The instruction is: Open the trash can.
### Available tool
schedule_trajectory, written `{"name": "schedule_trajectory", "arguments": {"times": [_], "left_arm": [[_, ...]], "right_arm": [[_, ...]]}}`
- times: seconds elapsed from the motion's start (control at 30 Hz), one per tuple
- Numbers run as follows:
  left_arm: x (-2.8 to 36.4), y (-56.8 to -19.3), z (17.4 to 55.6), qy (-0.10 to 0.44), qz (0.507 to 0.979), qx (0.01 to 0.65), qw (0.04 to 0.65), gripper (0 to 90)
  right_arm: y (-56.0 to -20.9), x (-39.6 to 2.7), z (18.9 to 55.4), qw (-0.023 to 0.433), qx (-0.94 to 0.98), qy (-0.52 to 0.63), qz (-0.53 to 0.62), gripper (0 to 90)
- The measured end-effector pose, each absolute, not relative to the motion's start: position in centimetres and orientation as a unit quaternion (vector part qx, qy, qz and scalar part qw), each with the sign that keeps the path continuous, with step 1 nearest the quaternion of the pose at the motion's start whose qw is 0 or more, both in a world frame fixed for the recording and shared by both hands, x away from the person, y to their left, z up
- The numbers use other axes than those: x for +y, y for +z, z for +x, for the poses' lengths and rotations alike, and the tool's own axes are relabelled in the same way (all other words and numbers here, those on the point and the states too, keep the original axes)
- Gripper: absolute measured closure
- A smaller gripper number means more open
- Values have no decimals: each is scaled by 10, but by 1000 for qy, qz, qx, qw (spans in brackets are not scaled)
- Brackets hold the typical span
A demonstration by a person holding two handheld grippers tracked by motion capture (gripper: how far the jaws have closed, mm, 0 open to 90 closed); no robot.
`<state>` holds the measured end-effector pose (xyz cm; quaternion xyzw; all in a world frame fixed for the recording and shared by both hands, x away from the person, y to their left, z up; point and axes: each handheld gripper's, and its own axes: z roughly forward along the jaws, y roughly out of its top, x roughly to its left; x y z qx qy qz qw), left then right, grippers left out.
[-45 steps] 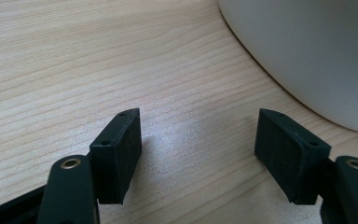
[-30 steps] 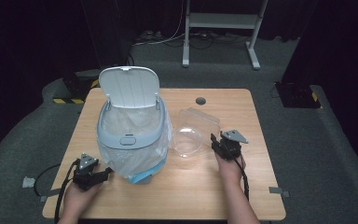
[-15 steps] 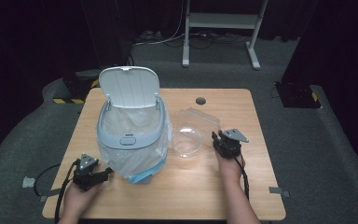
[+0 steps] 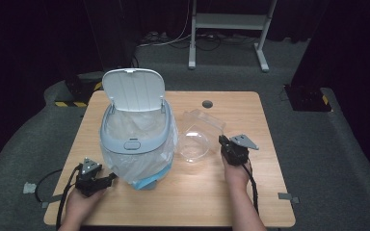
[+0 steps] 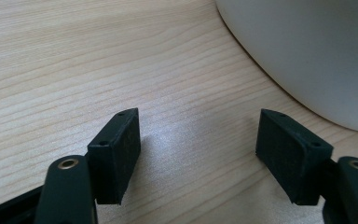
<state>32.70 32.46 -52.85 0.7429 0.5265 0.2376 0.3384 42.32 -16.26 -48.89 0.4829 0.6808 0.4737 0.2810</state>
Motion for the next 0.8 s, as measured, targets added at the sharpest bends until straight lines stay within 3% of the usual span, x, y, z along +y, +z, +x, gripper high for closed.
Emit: {"name": "schedule_trajectory", "arguments": {"times": [0.47, 0.8], "left_arm": [[324, -529, 327, 239, 742, 528, 337, 297], [323, -529, 327, 235, 747, 524, 335, 246]], "right_arm": [[-467, -174, 388, 344, 628, 506, 481, 858], [-459, -192, 377, 363, 603, 518, 486, 858]]}}
